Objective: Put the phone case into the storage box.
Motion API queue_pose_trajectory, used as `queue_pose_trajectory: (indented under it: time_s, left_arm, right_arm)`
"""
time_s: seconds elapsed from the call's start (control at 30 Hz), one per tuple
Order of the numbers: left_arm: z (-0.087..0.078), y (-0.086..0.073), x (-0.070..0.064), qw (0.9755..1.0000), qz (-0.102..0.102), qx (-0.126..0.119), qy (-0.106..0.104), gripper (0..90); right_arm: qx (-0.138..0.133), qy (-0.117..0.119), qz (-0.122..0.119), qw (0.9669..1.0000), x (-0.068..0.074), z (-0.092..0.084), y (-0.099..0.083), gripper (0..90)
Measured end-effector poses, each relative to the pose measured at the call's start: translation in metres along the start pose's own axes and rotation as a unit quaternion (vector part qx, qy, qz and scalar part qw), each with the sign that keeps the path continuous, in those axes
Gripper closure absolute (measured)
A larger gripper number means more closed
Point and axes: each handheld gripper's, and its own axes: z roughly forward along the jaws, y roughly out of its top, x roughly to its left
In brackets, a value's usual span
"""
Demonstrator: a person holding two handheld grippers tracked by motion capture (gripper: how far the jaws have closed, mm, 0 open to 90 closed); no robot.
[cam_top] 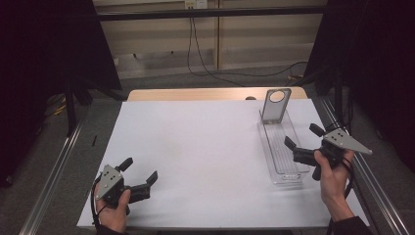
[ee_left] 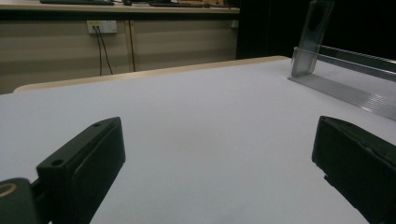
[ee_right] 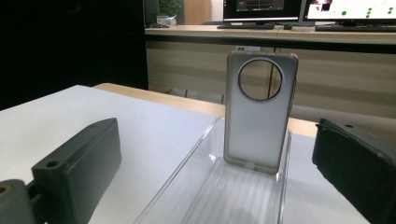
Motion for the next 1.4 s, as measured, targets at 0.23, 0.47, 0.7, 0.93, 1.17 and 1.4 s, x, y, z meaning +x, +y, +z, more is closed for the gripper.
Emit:
queue_pose_trajectory:
  time_s: [0.23,0.47,0.7,0.93,1.17,1.4]
  left_arm:
    - [-0.001,0.0,-0.001,1.0,0.0,-0.004,0.007,2.7]
    - [-0.003,0.0,-0.003,0.9998,0.001,-0.016,0.008,2.3]
    - [-0.004,-0.001,-0.003,0.9997,0.004,-0.012,0.021,2.3]
    - [-0.011,-0.002,-0.004,0.9993,0.003,-0.012,0.036,2.3]
    - [-0.016,-0.005,-0.003,0.9989,-0.004,-0.011,0.046,2.2]
    - [-0.017,-0.005,-0.003,0.9991,-0.002,-0.011,0.041,2.3]
  right_arm:
    - [0.005,0.0,0.01,0.9999,-0.002,-0.013,-0.011,0.7]
    - [0.0,0.001,0.006,1.0,0.001,-0.025,-0.02,0.5]
    - [0.005,0.001,0.003,1.0,0.001,-0.037,-0.031,0.5]
    - [0.013,-0.011,-0.006,0.9998,0.0,-0.051,-0.047,0.0]
    - [0.014,-0.023,-0.01,0.9996,0.003,-0.065,-0.053,0.0]
    - [0.014,-0.031,-0.002,0.9994,0.003,-0.075,-0.062,0.0]
